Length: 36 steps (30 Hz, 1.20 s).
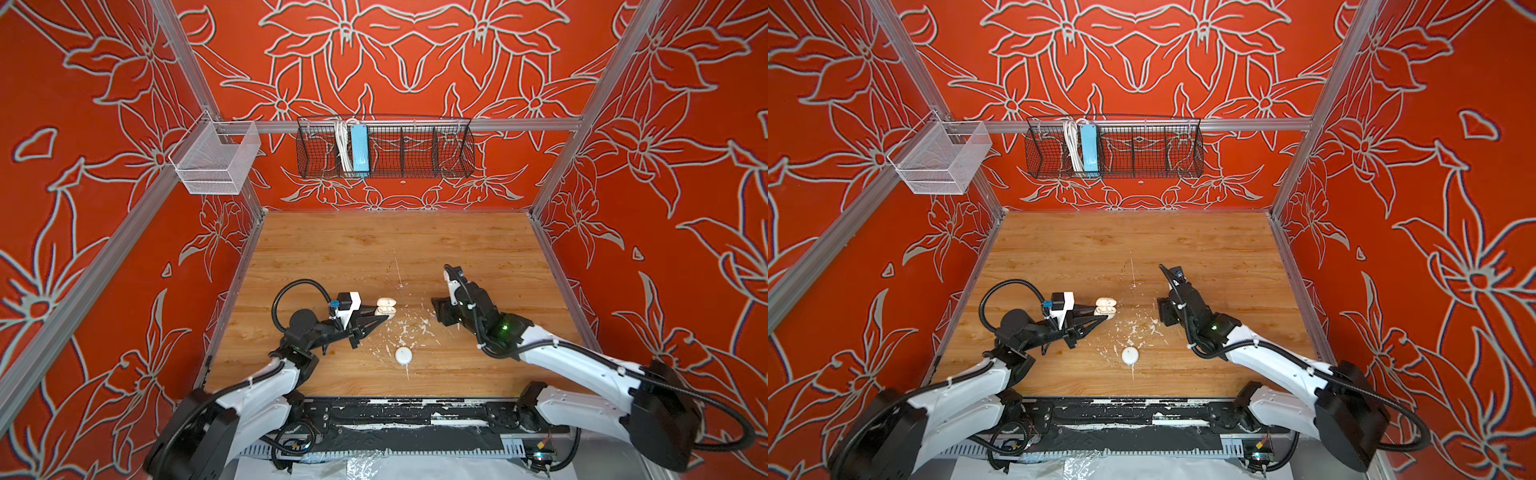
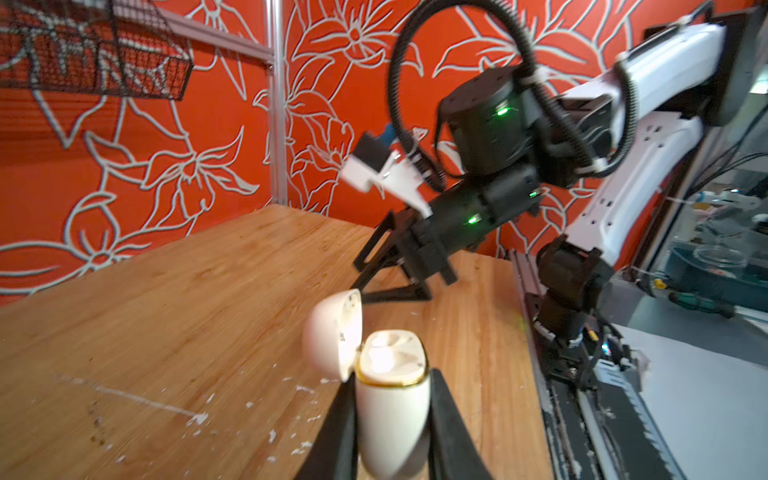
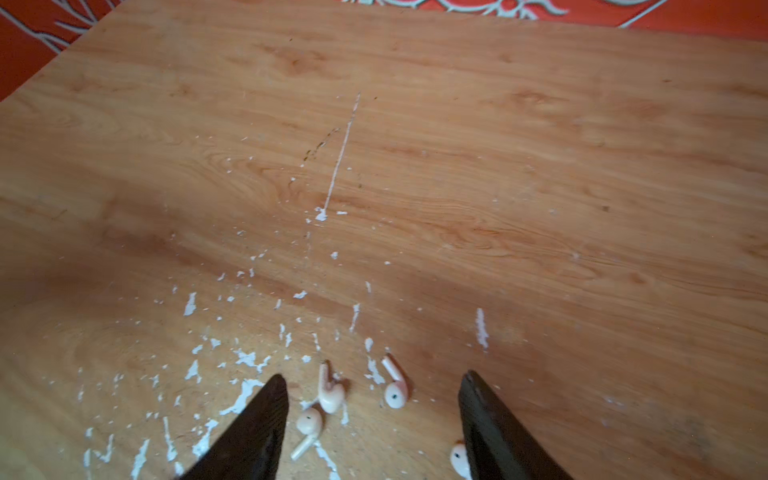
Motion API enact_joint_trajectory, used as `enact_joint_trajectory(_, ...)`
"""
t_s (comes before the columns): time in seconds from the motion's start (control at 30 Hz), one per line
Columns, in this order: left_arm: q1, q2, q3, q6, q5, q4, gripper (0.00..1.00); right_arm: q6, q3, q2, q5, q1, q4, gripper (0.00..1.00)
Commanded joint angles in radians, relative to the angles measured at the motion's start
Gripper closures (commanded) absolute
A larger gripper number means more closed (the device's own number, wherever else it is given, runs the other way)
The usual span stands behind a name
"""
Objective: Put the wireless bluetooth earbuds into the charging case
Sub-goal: 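Move the right gripper away over the loose white earbuds on the table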
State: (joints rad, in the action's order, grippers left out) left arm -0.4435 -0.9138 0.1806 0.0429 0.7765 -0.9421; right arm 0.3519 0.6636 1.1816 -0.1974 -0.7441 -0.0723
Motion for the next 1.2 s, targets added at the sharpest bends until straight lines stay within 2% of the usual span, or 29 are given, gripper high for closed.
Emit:
enact_joint_trajectory(0.0, -0.077, 0.113, 0.014, -0.179, -0.097, 0.192, 1.00, 0.054, 0.086, 0.101, 0.121, -0.001, -0.093, 0.35)
enact_joint_trajectory(0.1, -0.084, 0.153, -0.051, -0.148, -0.165, 0.087, 1.00, 0.062, 0.114, 0.169, 0.159, -0.003, -0.106, 0.35)
enact_joint_trajectory(0.2, -0.084, 0.193, -0.046, -0.166, -0.230, 0.159, 1.00, 0.060, 0.139, 0.208, 0.106, -0.020, -0.163, 0.35)
enact_joint_trajectory(0.3, -0.084, 0.189, -0.060, -0.153, -0.283, 0.139, 1.00, 0.081, 0.135, 0.236, 0.076, -0.028, -0.208, 0.35)
enact_joint_trajectory(0.4, -0.084, 0.185, -0.063, -0.144, -0.280, 0.125, 1.00, 0.099, 0.126, 0.252, 0.067, -0.055, -0.224, 0.40)
enact_joint_trajectory(0.6, -0.084, 0.187, -0.050, -0.146, -0.247, 0.141, 1.00, 0.113, 0.159, 0.327, 0.022, -0.148, -0.228, 0.41)
enact_joint_trajectory(0.8, -0.084, 0.199, -0.050, -0.146, -0.261, 0.150, 1.00, 0.162, 0.220, 0.409, -0.087, -0.159, -0.314, 0.46)
enact_joint_trajectory(1.0, -0.084, 0.215, -0.050, -0.143, -0.264, 0.158, 1.00, 0.152, 0.221, 0.419, -0.067, -0.159, -0.303, 0.46)
enact_joint_trajectory(1.17, -0.084, 0.244, -0.054, -0.147, -0.283, 0.180, 1.00, 0.154, 0.270, 0.488, -0.087, -0.158, -0.352, 0.48)
